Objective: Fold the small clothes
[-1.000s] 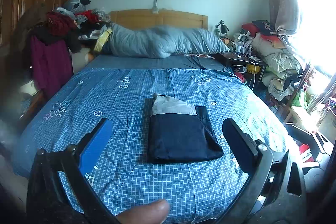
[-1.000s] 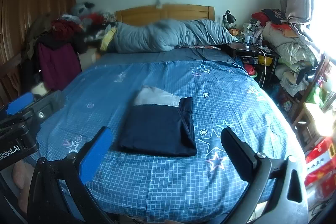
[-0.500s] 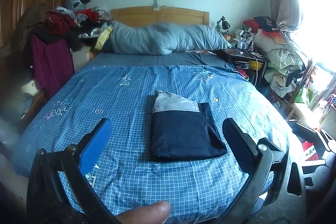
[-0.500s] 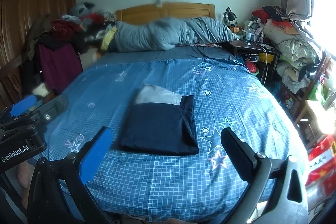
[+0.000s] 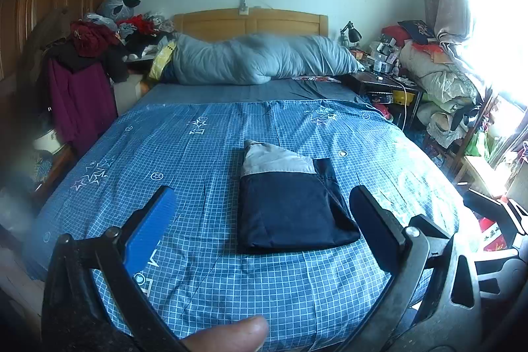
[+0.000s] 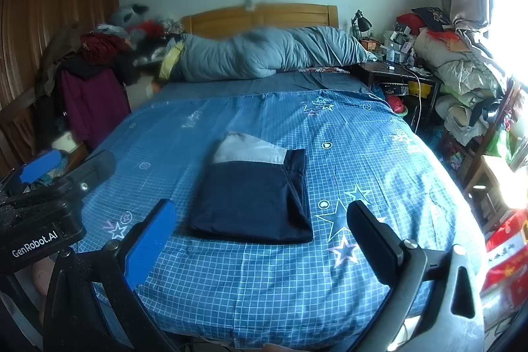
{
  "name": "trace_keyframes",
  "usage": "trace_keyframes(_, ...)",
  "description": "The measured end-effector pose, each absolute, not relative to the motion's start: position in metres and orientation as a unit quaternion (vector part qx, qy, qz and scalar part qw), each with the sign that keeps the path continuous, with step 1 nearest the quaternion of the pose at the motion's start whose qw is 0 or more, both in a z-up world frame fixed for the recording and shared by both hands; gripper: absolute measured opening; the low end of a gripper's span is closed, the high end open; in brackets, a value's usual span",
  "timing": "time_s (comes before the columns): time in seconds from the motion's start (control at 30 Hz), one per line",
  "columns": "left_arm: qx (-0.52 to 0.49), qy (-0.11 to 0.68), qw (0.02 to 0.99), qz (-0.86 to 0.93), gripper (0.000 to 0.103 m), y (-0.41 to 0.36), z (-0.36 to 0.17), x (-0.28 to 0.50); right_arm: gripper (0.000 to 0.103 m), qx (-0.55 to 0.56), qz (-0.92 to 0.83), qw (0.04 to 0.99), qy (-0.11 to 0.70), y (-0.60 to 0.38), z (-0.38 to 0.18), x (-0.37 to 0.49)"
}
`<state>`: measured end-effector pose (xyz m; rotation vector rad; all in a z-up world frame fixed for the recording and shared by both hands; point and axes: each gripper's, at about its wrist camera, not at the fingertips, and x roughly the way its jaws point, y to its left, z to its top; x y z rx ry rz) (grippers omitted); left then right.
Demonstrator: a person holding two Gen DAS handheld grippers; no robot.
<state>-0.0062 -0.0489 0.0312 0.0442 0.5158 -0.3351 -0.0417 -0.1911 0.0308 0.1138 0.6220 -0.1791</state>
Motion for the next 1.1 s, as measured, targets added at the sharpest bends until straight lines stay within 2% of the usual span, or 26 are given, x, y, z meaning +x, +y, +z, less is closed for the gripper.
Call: trace_keyframes(1.1,0.027,0.259,0.952,-0.162,0.103,-0.0463,0.0265,0.0022,0.103,0.055,-0.078,0.946,0.309,-0.1956,0.0282,-0.0373)
